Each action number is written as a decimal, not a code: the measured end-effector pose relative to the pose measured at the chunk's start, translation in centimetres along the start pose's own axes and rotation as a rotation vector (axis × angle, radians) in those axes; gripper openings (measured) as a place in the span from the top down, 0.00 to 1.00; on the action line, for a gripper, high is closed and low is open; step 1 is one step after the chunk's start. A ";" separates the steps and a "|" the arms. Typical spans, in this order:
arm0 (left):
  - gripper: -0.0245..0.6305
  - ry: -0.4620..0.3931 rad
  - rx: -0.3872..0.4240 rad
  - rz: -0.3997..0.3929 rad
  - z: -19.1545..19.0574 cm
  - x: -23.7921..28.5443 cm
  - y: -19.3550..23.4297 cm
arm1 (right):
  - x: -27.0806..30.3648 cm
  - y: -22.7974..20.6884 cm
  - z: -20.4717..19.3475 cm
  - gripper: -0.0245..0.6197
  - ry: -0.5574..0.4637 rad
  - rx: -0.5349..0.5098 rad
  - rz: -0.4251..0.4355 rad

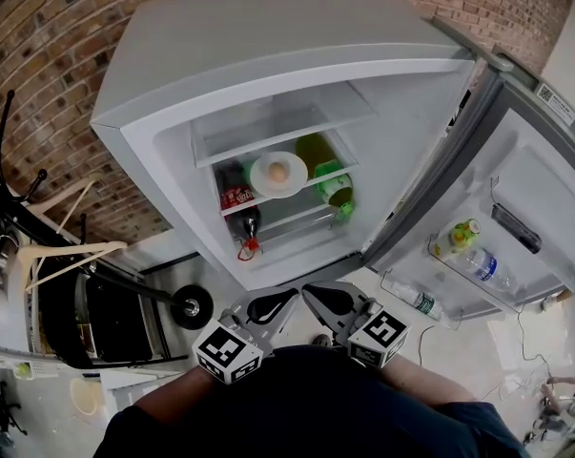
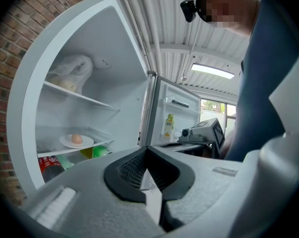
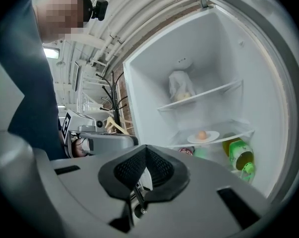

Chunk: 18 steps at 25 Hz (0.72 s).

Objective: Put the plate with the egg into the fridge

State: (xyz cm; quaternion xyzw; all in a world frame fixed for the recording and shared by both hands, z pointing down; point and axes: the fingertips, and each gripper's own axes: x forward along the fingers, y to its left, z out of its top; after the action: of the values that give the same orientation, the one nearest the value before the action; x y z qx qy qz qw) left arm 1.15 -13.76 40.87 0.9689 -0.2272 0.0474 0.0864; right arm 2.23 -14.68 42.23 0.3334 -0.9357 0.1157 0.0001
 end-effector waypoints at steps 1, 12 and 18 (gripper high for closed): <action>0.96 0.001 -0.003 0.000 0.0 0.0 0.0 | 0.0 0.1 0.0 0.95 0.001 -0.004 0.001; 0.96 -0.009 -0.003 0.009 0.1 0.1 0.7 | 0.6 0.1 0.1 0.95 0.002 -0.021 0.017; 0.96 -0.010 -0.001 0.010 0.0 0.2 1.1 | 0.9 -0.2 0.1 0.95 0.000 -0.012 0.018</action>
State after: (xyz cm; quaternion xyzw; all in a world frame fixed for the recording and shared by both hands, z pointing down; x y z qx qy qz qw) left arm 0.89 -14.82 41.03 0.9679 -0.2327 0.0427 0.0853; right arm 1.67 -15.45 42.28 0.3249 -0.9393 0.1100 0.0009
